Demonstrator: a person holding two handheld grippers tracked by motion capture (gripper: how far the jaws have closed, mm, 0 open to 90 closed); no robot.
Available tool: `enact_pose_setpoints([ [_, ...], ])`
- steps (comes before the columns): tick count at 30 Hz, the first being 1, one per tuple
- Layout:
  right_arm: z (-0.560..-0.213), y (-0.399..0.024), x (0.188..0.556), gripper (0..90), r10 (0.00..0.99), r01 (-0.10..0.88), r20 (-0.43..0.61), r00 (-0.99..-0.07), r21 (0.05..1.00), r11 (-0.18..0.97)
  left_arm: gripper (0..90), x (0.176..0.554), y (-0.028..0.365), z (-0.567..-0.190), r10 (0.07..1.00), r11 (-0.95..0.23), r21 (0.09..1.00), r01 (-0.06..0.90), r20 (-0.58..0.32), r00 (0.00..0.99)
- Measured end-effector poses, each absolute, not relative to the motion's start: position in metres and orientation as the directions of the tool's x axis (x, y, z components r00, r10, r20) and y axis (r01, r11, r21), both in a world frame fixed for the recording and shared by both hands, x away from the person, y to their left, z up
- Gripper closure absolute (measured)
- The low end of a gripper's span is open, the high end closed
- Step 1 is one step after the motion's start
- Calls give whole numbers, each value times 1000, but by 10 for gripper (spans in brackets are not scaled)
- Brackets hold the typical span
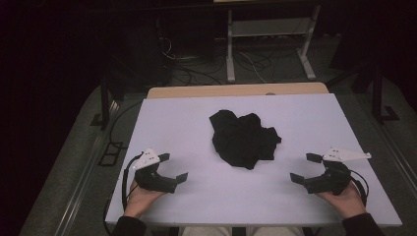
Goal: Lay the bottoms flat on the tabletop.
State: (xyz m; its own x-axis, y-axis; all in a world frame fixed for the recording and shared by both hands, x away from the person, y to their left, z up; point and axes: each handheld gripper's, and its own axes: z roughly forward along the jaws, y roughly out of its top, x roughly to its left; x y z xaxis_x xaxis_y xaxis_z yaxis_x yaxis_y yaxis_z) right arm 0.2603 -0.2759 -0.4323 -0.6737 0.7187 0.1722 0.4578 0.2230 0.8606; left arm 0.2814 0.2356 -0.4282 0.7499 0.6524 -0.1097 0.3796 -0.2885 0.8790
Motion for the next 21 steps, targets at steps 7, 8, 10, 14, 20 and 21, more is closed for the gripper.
enact_pose_setpoints([
  [7,-431,-276,261,0,716,450,166,-678,864,225,0,281,234,-428,646,-298,874,383,-111,755],
  [8,-431,-276,261,0,716,450,166,-678,864,225,0,281,234,-428,644,-298,874,383,-112,757],
  [10,-431,-275,261,0,714,450,165,-680,863,229,0,281,233,-428,641,-301,874,381,-110,759],
  [14,-431,-273,262,0,709,449,166,-686,863,232,0,282,233,-428,639,-302,874,380,-111,762],
  [20,-428,-266,269,0,700,443,148,-698,858,261,0,282,231,-427,640,-309,871,383,-108,761],
  [21,-427,-266,270,0,701,443,146,-698,857,263,0,282,230,-426,641,-307,871,384,-109,759],
])
